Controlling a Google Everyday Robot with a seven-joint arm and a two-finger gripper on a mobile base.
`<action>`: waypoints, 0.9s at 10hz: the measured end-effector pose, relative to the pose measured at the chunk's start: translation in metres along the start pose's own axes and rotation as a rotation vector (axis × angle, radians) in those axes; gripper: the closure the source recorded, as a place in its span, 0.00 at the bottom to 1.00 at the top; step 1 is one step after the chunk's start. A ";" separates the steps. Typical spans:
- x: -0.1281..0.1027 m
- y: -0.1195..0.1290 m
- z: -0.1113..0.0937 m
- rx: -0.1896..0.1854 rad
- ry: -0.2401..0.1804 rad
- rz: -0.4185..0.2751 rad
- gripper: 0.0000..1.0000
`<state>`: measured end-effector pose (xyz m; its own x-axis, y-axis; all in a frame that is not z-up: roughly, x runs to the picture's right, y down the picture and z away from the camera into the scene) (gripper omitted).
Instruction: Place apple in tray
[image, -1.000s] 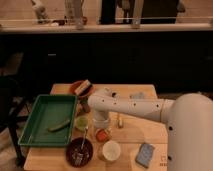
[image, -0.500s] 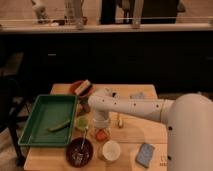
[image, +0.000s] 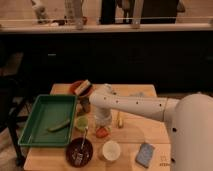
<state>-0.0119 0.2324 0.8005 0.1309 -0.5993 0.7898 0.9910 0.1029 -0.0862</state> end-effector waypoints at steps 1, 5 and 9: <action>0.003 0.001 -0.007 0.002 0.017 0.006 1.00; 0.014 0.002 -0.041 -0.018 0.093 0.010 1.00; 0.021 -0.008 -0.079 -0.030 0.167 -0.004 1.00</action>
<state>-0.0145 0.1560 0.7702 0.1272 -0.7238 0.6781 0.9916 0.0775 -0.1032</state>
